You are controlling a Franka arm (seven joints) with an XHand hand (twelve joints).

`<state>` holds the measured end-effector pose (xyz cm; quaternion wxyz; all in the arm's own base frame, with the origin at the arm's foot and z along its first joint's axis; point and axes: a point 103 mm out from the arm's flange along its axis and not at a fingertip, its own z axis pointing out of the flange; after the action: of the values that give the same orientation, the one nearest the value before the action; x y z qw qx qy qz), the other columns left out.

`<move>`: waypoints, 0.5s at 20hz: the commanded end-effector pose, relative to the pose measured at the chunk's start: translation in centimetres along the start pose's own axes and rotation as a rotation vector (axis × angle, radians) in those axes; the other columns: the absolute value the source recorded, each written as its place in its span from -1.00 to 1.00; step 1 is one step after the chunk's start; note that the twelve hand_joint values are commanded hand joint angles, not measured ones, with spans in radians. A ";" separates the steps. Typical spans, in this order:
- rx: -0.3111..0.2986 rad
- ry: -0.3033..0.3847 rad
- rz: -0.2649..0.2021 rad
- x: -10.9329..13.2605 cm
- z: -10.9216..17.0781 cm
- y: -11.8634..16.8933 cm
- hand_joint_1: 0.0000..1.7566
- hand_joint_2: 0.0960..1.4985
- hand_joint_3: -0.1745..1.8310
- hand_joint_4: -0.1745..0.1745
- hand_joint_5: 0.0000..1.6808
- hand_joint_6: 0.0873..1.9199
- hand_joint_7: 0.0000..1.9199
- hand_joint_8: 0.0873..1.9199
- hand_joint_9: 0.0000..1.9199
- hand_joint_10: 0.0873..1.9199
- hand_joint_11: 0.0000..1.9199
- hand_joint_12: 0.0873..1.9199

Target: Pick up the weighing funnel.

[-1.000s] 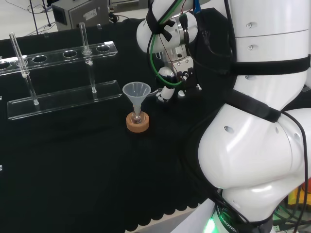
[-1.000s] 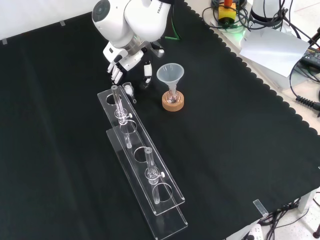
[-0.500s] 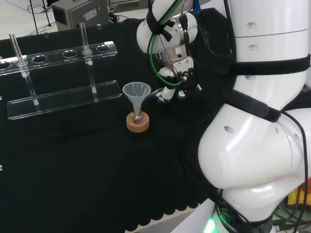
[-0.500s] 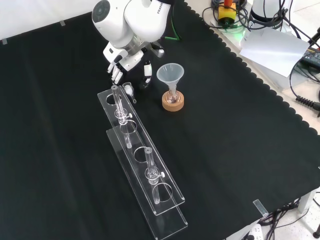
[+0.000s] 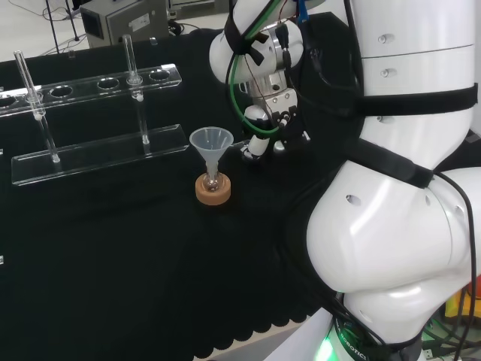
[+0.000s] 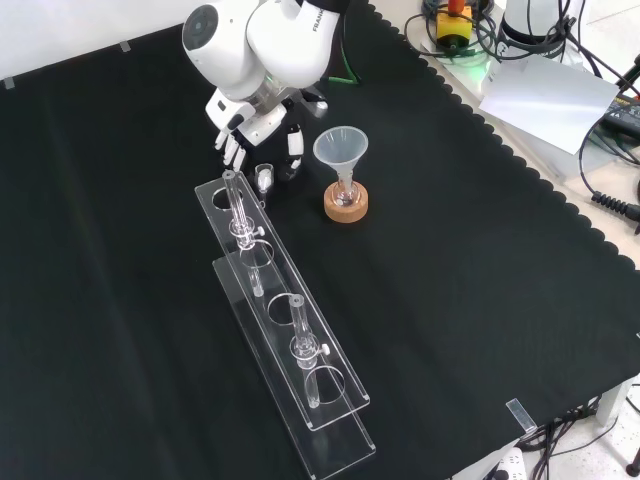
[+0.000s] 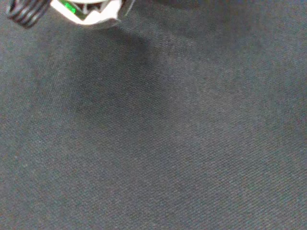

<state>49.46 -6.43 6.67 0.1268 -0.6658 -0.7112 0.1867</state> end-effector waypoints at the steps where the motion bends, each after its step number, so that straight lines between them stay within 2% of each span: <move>1: 0.002 0.004 -0.006 0.0 0.0 0.0 0.02 -0.24 -0.17 -0.24 -0.25 -0.18 -0.56 -0.32 -0.27 -0.45 -0.58 0.34; 10: 0.020 0.003 -0.010 -0.1 0.0 0.1 0.02 -0.24 -0.16 -0.25 -0.26 -0.16 -0.56 -0.32 -0.26 -0.45 -0.58 0.34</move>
<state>49.52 -6.53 6.71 0.1342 -0.6617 -0.7134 0.1875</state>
